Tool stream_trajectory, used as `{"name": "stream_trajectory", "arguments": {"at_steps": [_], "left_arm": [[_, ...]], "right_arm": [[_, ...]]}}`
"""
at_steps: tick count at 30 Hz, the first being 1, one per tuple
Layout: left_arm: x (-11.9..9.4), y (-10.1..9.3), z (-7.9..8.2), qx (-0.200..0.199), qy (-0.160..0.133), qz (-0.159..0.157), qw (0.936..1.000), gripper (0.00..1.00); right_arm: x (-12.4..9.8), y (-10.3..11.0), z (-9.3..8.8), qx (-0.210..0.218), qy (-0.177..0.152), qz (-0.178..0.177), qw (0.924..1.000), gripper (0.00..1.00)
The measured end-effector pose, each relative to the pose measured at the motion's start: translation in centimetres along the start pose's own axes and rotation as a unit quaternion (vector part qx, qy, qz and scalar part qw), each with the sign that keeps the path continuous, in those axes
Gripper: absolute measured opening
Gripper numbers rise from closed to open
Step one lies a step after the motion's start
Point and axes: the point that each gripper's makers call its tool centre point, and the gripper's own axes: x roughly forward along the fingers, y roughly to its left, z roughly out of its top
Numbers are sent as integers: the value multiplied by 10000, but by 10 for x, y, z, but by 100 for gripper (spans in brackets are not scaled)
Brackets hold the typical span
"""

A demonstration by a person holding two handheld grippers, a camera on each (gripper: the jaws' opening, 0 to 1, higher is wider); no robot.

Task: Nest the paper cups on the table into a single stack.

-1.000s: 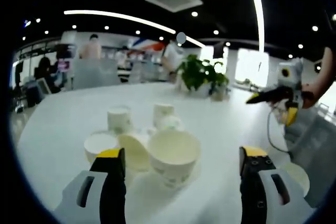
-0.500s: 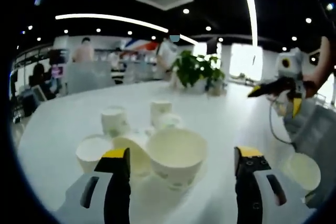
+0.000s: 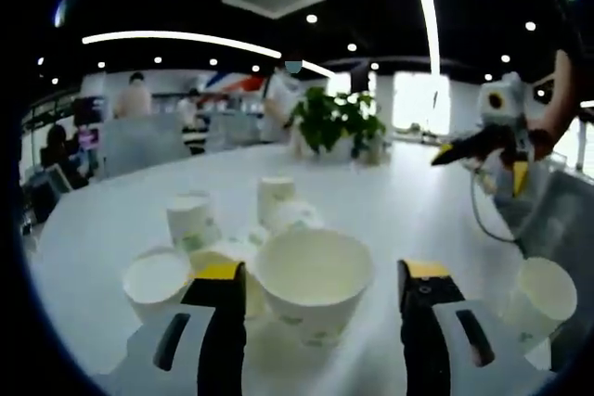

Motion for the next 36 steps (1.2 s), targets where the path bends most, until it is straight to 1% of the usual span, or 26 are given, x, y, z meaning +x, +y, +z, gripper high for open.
{"name": "stream_trajectory", "arguments": {"at_steps": [2,7,16,21,22,29,36], "left_arm": [[0,0,-2,91,59,-19,9999,58],[-1,-3,-4,88,37,-112,9999,47],[-2,-3,-1,94,-34,-118,9999,45],[-5,-3,8,90,-114,-109,9998,44],[-6,-4,9,111,-122,-114,9998,41],[-10,-10,15,95,-157,-127,9998,42],[-20,-16,27,106,-257,-99,9996,41]], "right_arm": [[1,0,-1,12,21,13,10000,89],[1,0,-2,14,18,-2,10000,89],[1,1,-1,34,8,0,10000,89],[-1,-1,-1,52,2,-19,10000,89],[-1,-1,0,48,-8,-22,10000,89],[-4,1,6,18,-77,-31,10000,89],[-8,4,12,-32,-149,-60,9999,88]]}}
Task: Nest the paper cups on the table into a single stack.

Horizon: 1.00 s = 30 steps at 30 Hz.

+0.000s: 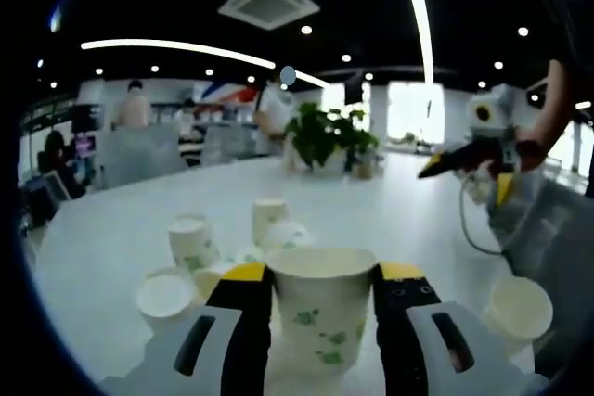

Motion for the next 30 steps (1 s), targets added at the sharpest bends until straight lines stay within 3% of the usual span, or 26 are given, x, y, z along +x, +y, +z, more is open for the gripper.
{"name": "stream_trajectory", "arguments": {"at_steps": [18,30], "left_arm": [[-38,-34,69,280,-586,-128,9978,40],[-62,-55,94,429,-777,-57,9960,40]], "right_arm": [[-5,7,14,-88,-180,11,9998,88],[-14,14,15,-141,-221,27,9997,88]]}}
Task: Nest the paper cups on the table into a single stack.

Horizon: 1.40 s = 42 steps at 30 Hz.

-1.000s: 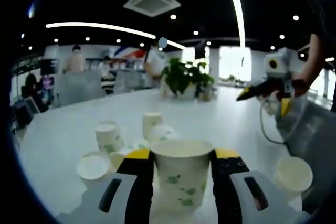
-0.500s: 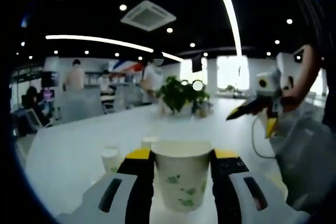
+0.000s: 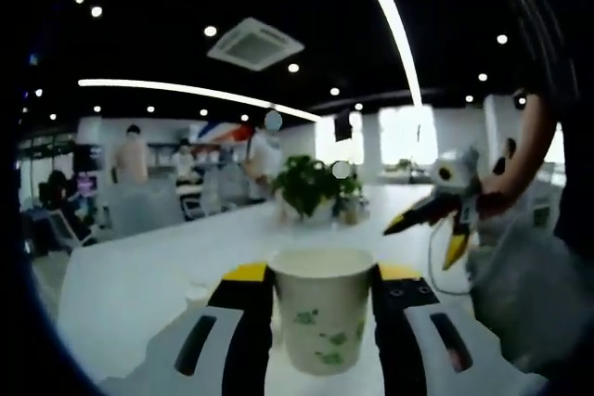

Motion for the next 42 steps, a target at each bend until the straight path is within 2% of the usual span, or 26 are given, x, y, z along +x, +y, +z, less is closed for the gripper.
{"name": "stream_trajectory", "arguments": {"at_steps": [6,11,15,21,31,42], "left_arm": [[-2,-19,16,-56,-250,-112,9996,40],[0,-42,18,-50,-347,-266,9990,40],[-2,-54,8,-67,-359,-363,9987,40],[-3,-65,2,-114,-393,-389,9984,41],[-4,-73,-7,-235,-443,-367,9981,41],[1,-82,-35,-515,-310,-363,9975,41]], "right_arm": [[-6,2,-1,12,6,-20,10000,88],[-12,4,-3,-18,22,-35,10000,88],[-15,5,-4,-15,26,-64,10000,87],[-15,7,-9,0,76,-52,10000,87],[-14,8,-10,-33,110,-19,9999,87],[-17,7,-15,-36,207,-25,9998,87]]}}
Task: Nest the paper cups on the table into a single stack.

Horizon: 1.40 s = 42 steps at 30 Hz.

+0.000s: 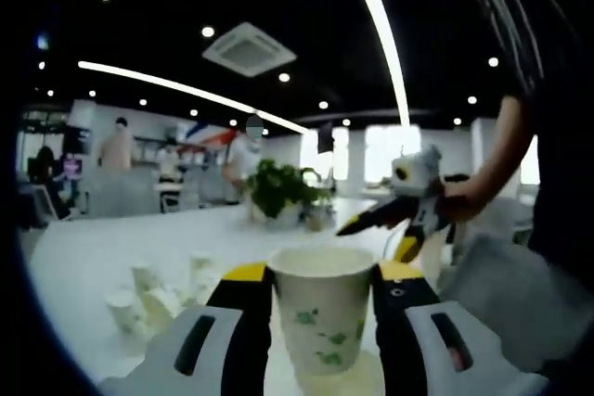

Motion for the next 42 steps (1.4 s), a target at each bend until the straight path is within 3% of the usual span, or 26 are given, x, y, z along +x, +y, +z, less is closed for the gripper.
{"name": "stream_trajectory", "arguments": {"at_steps": [11,31,42], "left_arm": [[-2,2,-28,-244,88,67,9996,41],[-6,1,-48,-367,426,9,9984,44],[-16,-5,-65,-511,753,-91,9958,49]], "right_arm": [[2,4,-4,-49,93,93,9999,86],[2,5,0,-55,42,136,9999,84],[3,8,1,-38,-3,166,9999,84]]}}
